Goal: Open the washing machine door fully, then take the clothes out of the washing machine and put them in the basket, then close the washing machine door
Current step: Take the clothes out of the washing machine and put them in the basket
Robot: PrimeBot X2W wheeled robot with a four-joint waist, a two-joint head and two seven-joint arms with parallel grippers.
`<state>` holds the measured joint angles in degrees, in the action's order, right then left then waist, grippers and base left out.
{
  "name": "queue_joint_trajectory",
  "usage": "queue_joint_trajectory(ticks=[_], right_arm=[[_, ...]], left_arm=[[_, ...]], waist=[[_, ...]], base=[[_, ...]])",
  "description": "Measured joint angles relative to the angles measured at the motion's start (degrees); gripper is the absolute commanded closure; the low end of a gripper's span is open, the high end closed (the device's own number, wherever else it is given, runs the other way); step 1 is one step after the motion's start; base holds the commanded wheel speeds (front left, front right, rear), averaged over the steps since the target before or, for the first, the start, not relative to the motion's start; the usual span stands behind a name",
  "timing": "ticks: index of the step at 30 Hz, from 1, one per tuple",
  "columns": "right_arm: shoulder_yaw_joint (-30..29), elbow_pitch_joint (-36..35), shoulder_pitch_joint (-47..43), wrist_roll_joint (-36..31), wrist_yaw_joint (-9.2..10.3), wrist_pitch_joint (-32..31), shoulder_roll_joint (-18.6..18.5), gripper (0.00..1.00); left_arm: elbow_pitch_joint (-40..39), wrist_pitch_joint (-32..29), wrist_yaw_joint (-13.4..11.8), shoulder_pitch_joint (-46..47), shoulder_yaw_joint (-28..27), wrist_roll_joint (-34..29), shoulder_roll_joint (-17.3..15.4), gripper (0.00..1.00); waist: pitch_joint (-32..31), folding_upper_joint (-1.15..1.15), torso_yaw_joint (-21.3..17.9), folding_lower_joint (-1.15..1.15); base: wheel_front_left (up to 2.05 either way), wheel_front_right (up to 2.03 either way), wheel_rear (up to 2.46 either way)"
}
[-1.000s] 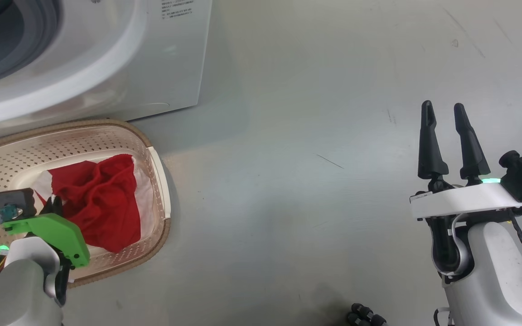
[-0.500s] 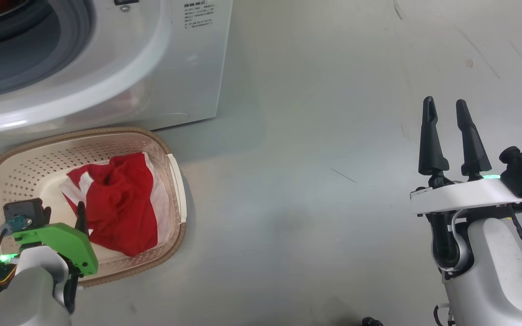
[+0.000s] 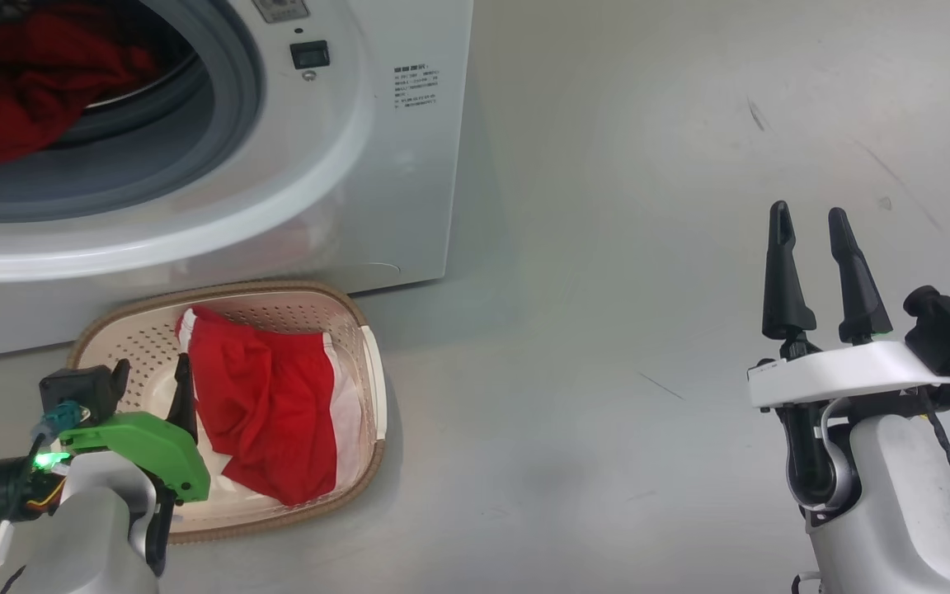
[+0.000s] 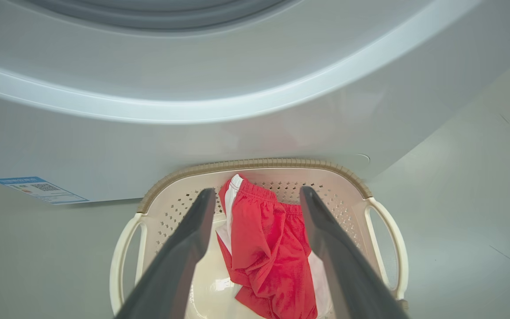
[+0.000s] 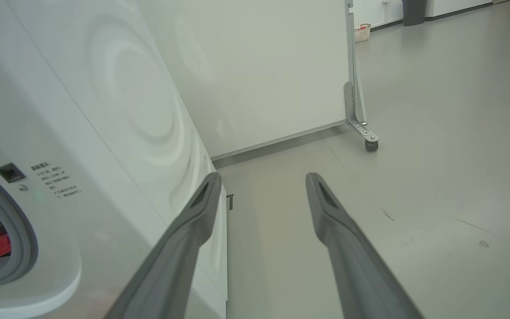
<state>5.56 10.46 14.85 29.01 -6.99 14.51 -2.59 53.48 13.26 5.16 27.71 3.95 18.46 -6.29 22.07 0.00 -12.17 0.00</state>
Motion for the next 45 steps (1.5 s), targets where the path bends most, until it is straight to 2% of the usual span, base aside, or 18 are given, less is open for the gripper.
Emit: queue_joint_trajectory(ticks=[12,22,33,45], right_arm=[[0.6,1.6,-4.0,-0.6,0.00,0.0,0.0,0.00],[1.6,2.3,-7.1,-0.9,0.00,0.0,-0.1,0.00],[3.3,2.0,-10.9,-0.9,0.00,0.0,0.0,0.00],[3.2,1.3,-12.0,-0.9,0.00,0.0,0.0,0.00]], left_arm=[[-3.6,1.0,1.2,-4.0,2.7,-1.6,0.3,0.00],[-11.5,1.0,1.2,-8.0,1.6,-1.9,0.2,0.00],[-22.6,1.1,1.2,-14.9,0.1,-2.2,0.3,0.00],[-30.2,1.2,0.6,-21.0,-0.7,-2.2,1.6,0.00]], waist=[[-7.5,0.00,5.4,0.00],[-13.1,0.00,8.7,0.00],[-17.5,0.00,9.8,0.00],[-19.2,0.00,9.2,0.00]], base=[[0.00,0.00,0.00],[0.00,0.00,0.00],[0.00,0.00,0.00],[0.00,0.00,0.00]])
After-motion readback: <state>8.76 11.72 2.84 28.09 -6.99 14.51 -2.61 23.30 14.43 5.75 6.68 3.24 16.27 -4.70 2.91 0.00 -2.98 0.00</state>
